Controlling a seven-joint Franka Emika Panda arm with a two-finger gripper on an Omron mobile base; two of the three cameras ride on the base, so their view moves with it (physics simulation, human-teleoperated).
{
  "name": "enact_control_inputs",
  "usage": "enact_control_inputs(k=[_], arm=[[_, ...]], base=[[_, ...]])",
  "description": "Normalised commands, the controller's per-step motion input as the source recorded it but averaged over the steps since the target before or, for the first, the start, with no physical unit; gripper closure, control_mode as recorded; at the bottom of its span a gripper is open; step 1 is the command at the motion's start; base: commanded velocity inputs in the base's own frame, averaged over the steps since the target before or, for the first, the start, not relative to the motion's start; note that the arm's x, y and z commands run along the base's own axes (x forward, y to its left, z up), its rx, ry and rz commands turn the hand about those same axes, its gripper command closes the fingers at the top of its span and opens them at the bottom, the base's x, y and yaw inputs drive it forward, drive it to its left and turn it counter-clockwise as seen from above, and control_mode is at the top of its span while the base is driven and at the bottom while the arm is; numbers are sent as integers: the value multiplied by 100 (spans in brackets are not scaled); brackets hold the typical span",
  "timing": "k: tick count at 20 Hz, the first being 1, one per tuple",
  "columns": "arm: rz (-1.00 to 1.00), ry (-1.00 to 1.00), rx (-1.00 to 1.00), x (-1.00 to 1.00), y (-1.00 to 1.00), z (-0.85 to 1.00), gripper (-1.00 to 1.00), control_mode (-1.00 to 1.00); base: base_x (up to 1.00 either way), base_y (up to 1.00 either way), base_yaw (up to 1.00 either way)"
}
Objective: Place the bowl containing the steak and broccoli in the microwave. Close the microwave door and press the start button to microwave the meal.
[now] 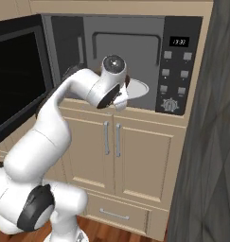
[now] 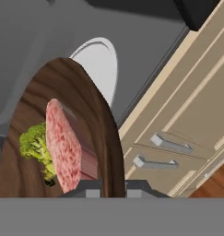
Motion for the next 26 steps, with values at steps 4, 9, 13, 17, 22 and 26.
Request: enact_control_inputs(k=[4,9,13,17,22,26], arm=[[0,7,0,67,0,-7,100,-100],[0,1,-1,62,0,-33,100,-100],[-2,0,-1,70,-1,-41,100,-100],[-4,0,0,77,-7,-31,100,-100],[-6,0,0,61,-5,-8,-100,-100],[-1,-4,-1,-17,0,32,-100,-100]], base=[[0,0,0],[0,0,0],[0,0,0],[0,0,0],[0,0,0],[0,0,0]])
